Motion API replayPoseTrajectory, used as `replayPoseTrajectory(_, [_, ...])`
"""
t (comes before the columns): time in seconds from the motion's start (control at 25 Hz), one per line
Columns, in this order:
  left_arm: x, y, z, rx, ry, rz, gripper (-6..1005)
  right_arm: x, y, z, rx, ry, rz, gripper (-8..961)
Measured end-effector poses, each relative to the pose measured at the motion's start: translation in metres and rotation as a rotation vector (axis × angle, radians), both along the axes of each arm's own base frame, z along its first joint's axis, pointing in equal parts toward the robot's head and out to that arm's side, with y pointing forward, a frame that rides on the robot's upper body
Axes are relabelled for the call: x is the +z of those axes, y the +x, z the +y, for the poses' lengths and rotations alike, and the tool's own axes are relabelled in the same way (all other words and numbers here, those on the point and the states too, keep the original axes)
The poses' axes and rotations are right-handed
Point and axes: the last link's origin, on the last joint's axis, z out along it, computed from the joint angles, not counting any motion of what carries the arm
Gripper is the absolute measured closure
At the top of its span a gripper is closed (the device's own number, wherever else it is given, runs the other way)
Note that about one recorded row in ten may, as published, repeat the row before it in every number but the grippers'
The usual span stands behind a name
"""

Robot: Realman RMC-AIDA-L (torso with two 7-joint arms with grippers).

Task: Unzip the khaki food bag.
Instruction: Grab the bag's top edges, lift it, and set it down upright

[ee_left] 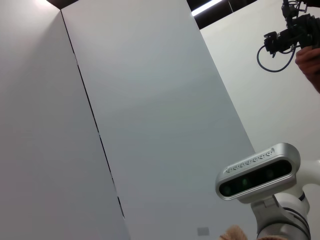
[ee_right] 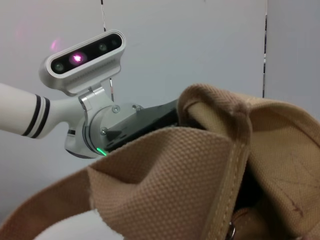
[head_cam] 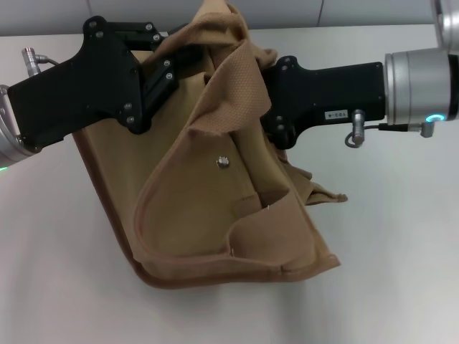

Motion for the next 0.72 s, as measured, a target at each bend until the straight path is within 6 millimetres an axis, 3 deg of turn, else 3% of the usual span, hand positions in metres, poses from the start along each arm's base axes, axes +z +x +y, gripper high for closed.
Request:
replayPoseTrajectory(0.36, [0.001, 0.0, 0.001, 0.004, 0.006, -0.007, 897, -0.006, 0.0, -0.004, 0.037, 0.017, -0.012, 723])
replayPoseTrajectory(0.48, [0.002, 0.0, 0.002, 0.011, 0.013, -0.014, 897, -0.005, 0.003, -0.009, 0.057, 0.015, -0.012, 936])
replayPoseTrajectory(0.72, [0.002, -0.002, 0.004, 0.041, 0.014, -0.035, 895, 0.007, 0.016, -0.025, 0.098, -0.022, -0.007, 949])
